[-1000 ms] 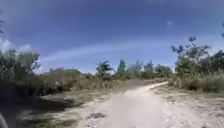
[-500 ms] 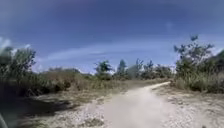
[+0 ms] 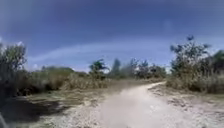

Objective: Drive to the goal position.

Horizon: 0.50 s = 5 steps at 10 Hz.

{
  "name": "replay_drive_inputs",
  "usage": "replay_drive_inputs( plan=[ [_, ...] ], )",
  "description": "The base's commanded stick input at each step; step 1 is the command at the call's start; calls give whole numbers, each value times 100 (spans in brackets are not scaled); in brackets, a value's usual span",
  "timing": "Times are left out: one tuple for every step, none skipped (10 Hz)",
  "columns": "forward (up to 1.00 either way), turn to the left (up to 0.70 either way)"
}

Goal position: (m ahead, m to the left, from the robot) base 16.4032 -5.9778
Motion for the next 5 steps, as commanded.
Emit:
replay_drive_inputs(
  plan=[
    [50, 0],
    [50, 0],
    [50, 0],
    [50, 0],
    [50, 0]
  ],
)
